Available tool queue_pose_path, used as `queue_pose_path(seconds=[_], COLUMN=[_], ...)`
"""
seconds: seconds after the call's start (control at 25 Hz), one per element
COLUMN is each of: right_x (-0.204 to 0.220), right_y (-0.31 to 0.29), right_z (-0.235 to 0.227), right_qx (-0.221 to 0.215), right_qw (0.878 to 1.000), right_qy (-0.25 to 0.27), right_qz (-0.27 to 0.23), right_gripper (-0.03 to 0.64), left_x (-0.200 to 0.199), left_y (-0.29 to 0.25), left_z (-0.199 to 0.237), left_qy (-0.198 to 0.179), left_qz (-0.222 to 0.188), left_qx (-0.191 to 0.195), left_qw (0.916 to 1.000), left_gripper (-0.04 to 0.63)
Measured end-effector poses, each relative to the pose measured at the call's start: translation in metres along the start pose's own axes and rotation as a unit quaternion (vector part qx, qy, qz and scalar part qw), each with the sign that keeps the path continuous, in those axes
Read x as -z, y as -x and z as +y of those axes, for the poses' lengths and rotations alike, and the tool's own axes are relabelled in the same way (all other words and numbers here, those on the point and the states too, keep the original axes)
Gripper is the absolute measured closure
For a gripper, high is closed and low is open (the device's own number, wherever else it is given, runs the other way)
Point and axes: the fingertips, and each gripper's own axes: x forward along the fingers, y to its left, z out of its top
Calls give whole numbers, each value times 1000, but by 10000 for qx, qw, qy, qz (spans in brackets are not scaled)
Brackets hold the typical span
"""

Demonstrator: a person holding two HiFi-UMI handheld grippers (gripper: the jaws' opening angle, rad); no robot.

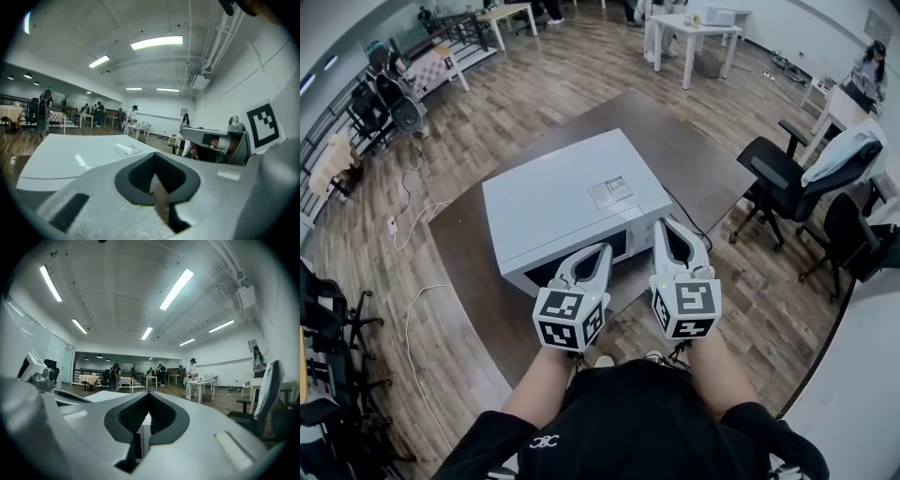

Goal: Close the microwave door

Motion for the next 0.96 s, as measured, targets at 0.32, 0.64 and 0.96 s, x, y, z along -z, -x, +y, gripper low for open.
queue_pose_path(seconds=[0.32,0.64,0.96], right_x=[14,18,23], right_y=[3,5,3], right_z=[8,11,19], right_qx=[-110,-30,-60], right_qw=[9997,9996,9992], right_qy=[-70,-34,-157], right_qz=[219,275,365], right_gripper=[611,611,611], left_x=[-6,0,4], left_y=[4,6,4], left_z=[2,6,13], left_qy=[-33,-74,-127], left_qz=[-75,0,66], left_qx=[-9,-14,52], left_qw=[10000,10000,9999], left_gripper=[586,586,586])
